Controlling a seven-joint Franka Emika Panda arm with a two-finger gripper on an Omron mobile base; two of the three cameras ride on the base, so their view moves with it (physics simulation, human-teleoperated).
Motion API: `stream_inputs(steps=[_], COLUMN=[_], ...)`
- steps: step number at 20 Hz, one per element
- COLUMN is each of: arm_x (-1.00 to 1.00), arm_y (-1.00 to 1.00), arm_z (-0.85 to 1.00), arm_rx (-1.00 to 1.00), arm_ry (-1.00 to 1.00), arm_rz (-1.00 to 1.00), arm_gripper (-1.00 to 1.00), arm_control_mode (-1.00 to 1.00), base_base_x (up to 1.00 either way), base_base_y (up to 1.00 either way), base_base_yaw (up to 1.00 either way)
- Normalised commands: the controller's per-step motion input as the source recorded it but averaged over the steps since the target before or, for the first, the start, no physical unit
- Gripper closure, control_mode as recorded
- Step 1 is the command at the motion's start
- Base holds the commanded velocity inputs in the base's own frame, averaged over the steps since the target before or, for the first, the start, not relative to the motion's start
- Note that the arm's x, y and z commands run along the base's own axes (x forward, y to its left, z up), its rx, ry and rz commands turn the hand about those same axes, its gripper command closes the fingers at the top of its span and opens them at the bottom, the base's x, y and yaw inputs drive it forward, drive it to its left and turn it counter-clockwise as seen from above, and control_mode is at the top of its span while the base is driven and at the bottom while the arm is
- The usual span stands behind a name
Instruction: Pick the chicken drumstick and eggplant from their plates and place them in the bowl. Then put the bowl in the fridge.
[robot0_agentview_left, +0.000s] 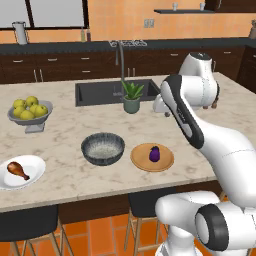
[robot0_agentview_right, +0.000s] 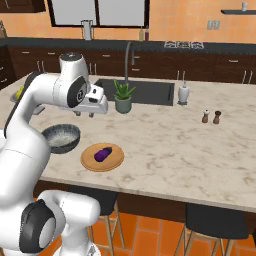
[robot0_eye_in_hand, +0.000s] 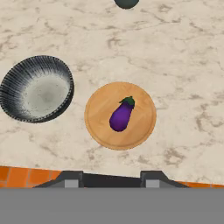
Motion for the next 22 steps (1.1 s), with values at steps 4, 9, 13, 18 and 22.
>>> stream_inputs(steps=[4,9,13,18,22], arm_x=[0.0,0.0,0.31,0.4,0.03], arm_y=[0.0,0.04,0.0,-0.16,-0.07], arm_z=[0.0,-0.55,-1.0,-1.0,-0.71], arm_rx=[0.0,0.0,0.0,0.0,0.0], arm_ry=[0.0,0.0,0.0,0.03,0.03], arm_rz=[0.0,-0.01,-0.05,-0.12,-0.07], arm_gripper=[-1.0,-1.0,-1.0,-1.0,-1.0], arm_control_mode=[-1.0,-1.0,-1.0,-1.0,-1.0], base_base_x=[0.0,0.0,0.0,0.0,0.0], base_base_y=[0.0,0.0,0.0,0.0,0.0], base_base_yaw=[0.0,0.0,0.0,0.0,0.0])
